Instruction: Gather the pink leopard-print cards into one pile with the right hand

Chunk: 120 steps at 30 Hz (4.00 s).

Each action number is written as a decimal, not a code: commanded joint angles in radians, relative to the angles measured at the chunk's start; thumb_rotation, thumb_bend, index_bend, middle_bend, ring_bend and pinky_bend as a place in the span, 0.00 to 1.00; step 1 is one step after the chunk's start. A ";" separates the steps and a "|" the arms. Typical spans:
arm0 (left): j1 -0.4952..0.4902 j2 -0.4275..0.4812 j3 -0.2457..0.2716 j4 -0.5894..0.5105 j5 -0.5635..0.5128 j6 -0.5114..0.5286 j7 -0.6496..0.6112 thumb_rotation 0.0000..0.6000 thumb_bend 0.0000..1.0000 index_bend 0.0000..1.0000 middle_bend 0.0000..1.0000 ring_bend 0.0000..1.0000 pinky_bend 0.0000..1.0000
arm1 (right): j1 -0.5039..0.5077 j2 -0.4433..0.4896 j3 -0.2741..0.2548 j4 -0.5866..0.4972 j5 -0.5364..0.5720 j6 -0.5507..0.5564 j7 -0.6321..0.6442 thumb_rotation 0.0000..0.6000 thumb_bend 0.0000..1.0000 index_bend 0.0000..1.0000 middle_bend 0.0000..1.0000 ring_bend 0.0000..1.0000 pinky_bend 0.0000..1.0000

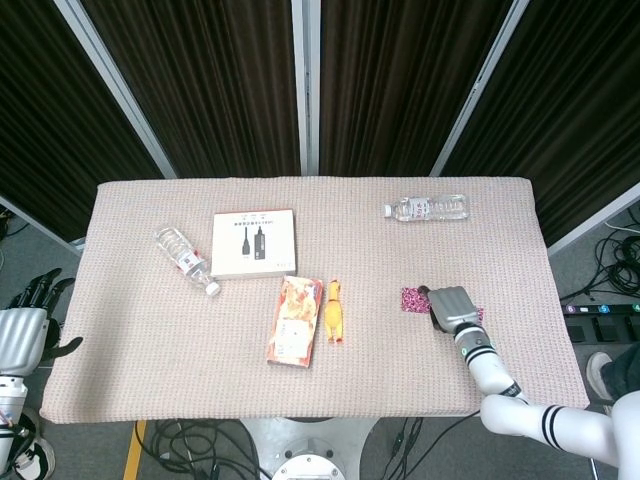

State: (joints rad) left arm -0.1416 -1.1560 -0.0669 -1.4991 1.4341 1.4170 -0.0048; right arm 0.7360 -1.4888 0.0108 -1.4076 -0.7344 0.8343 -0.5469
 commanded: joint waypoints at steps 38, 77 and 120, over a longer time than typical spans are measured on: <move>0.004 0.001 -0.002 0.003 -0.003 0.005 -0.005 1.00 0.00 0.22 0.19 0.13 0.30 | 0.009 0.002 -0.055 -0.108 0.034 0.028 -0.077 1.00 0.71 0.22 1.00 1.00 1.00; 0.016 0.014 -0.005 -0.007 0.009 0.032 -0.018 1.00 0.00 0.22 0.19 0.13 0.30 | 0.004 0.033 -0.063 -0.241 0.040 0.116 -0.100 1.00 0.71 0.24 1.00 1.00 1.00; 0.013 0.015 -0.006 -0.008 0.008 0.028 -0.022 1.00 0.00 0.22 0.19 0.13 0.30 | 0.000 0.075 0.002 -0.256 0.028 0.251 -0.110 1.00 0.23 0.39 1.00 1.00 1.00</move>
State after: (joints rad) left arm -0.1282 -1.1409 -0.0733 -1.5069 1.4425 1.4446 -0.0265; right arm 0.7381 -1.4121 0.0023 -1.6817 -0.7035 1.0691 -0.6470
